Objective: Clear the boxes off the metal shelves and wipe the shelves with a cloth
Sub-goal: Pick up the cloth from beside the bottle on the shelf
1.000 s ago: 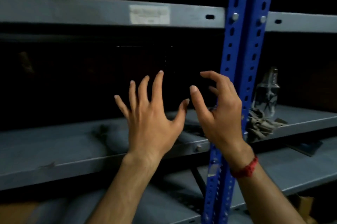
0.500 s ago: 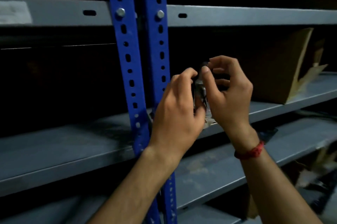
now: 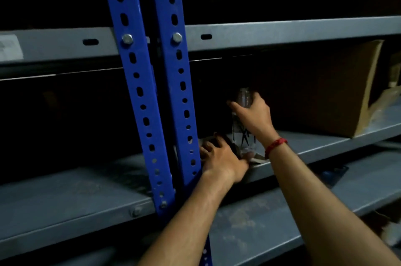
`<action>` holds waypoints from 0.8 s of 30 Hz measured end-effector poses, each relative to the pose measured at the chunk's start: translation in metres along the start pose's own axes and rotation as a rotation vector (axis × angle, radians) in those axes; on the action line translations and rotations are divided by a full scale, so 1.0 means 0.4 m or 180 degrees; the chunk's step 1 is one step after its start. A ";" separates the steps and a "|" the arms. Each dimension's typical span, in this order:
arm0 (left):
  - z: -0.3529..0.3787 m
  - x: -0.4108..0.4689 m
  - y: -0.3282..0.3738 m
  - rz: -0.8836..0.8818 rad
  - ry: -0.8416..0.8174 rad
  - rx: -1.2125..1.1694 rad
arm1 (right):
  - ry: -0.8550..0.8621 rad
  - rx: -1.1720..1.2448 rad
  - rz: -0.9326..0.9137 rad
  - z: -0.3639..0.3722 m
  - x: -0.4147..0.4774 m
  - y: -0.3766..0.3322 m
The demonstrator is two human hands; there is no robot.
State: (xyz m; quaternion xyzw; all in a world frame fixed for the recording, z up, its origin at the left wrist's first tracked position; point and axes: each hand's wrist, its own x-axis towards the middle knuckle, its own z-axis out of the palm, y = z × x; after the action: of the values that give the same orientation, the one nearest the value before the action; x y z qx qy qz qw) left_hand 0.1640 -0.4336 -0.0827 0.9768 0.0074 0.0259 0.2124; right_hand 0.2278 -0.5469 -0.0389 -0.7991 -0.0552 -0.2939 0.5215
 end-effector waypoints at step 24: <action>-0.205 -0.351 -0.257 0.1100 0.0422 -0.4339 | -0.1261 0.1637 0.0182 -0.196 -0.333 -0.177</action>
State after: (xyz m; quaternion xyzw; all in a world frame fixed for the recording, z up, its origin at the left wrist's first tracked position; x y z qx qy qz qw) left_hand 0.0191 -0.3096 -0.0575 0.6097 -0.1528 0.1175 0.7688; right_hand 0.0580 -0.5538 -0.0303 -0.6841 -0.2055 -0.0944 0.6934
